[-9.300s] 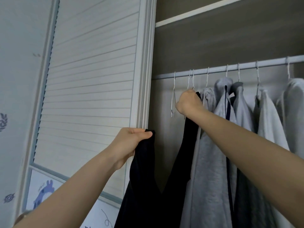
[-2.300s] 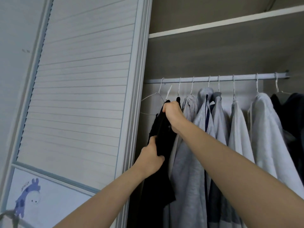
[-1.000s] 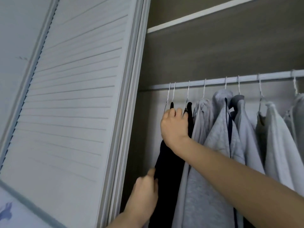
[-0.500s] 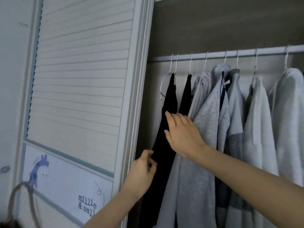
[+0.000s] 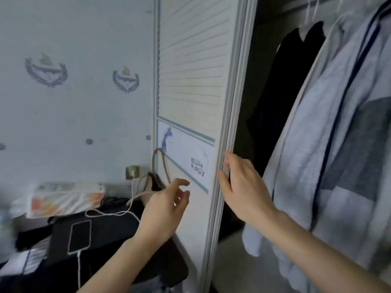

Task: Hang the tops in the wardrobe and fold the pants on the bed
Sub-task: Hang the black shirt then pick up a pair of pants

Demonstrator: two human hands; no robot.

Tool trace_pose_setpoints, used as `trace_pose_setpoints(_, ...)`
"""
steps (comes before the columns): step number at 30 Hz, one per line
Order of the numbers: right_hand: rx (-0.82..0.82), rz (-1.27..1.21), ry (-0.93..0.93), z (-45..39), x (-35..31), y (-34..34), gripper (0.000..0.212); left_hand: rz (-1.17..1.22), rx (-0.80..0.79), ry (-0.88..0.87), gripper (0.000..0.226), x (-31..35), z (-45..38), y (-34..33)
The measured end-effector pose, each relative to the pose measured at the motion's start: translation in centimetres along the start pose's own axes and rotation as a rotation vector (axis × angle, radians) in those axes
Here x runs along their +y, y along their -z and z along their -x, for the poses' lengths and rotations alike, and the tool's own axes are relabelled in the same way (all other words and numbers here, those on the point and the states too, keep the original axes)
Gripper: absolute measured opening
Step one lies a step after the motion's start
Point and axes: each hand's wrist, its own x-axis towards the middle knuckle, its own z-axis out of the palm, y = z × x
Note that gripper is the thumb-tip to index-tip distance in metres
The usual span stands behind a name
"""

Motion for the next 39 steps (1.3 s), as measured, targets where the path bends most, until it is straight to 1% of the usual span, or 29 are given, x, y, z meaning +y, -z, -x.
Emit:
trace_pose_setpoints(2,-0.057,-0.115,0.061,3.9,-2.6,-1.3,0.049,-0.037,0.061,0.099,0.018,-0.5,6.2,2.0)
trace_pose_setpoints(4,-0.097,-0.208,0.116,7.1,-5.1,-2.3,0.046,-0.077,0.132,0.195,0.012,-0.4,11.5,3.9)
trace_pose_setpoints(8,-0.291,-0.424,0.27,13.9,-12.9,-3.3,0.042,-0.199,0.267,0.423,0.012,0.5,24.2,8.6)
trace_pose_setpoints(9,-0.339,-0.475,0.327,16.3,-15.5,-3.4,0.043,-0.263,0.294,0.503,0.011,1.0,28.5,9.9)
trace_pose_setpoints(10,-0.382,-0.509,0.376,17.7,-17.3,-3.3,0.043,-0.302,0.322,0.54,0.011,1.1,31.2,10.7)
trace_pose_setpoints(11,-0.443,-0.567,0.433,20.3,-20.4,-3.2,0.043,-0.352,0.356,0.622,0.011,2.1,35.5,12.2)
trace_pose_setpoints(12,-0.487,-0.596,0.47,22.0,-22.3,-3.1,0.042,-0.372,0.389,0.654,0.011,2.4,38.4,13.1)
trace_pose_setpoints(15,-0.574,-0.71,0.592,27.4,-28.5,-2.6,0.04,-0.412,0.482,0.841,0.01,4.2,47.2,15.4)
trace_pose_setpoints(20,-0.765,-0.83,0.887,38.5,-40.6,0.3,0.041,-0.458,0.732,1.156,0.01,8.6,64.6,18.2)
trace_pose_setpoints(23,-0.904,-0.859,1.032,46.1,-47.2,2.9,0.04,-0.469,0.841,1.346,0.011,12.1,75.4,19.3)
trace_pose_setpoints(24,-0.937,-0.842,1.048,47.5,-48.0,3.1,0.041,-0.458,0.849,1.391,0.011,12.6,77.3,19.1)
trace_pose_setpoints(25,-0.967,-0.831,1.091,50.0,-50.0,3.9,0.041,-0.455,0.881,1.454,0.01,13.8,80.7,19.5)
trace_pose_setpoints(27,-1.024,-0.789,1.186,55.7,-54.8,5.6,0.041,-0.408,0.988,1.577,0.008,16.4,88.2,20.4)
trace_pose_setpoints(31,-1.151,-0.722,1.319,65.8,-62.8,9.0,0.039,-0.303,1.152,1.761,0.009,20.7,100.9,22.1)
trace_pose_setpoints(35,-1.241,-0.669,1.405,73.2,-70.2,11.1,0.04,-0.258,1.213,1.902,0.012,23.4,110.0,24.7)
trace_pose_setpoints(38,-1.302,-0.642,1.477,77.7,-76.1,11.9,0.038,-0.228,1.253,1.978,0.01,23.7,115.8,27.3)
trace_pose_setpoints(39,-1.318,-0.637,1.492,78.7,-77.6,12.0,0.036,-0.214,1.238,2.007,0.009,23.6,116.9,28.1)
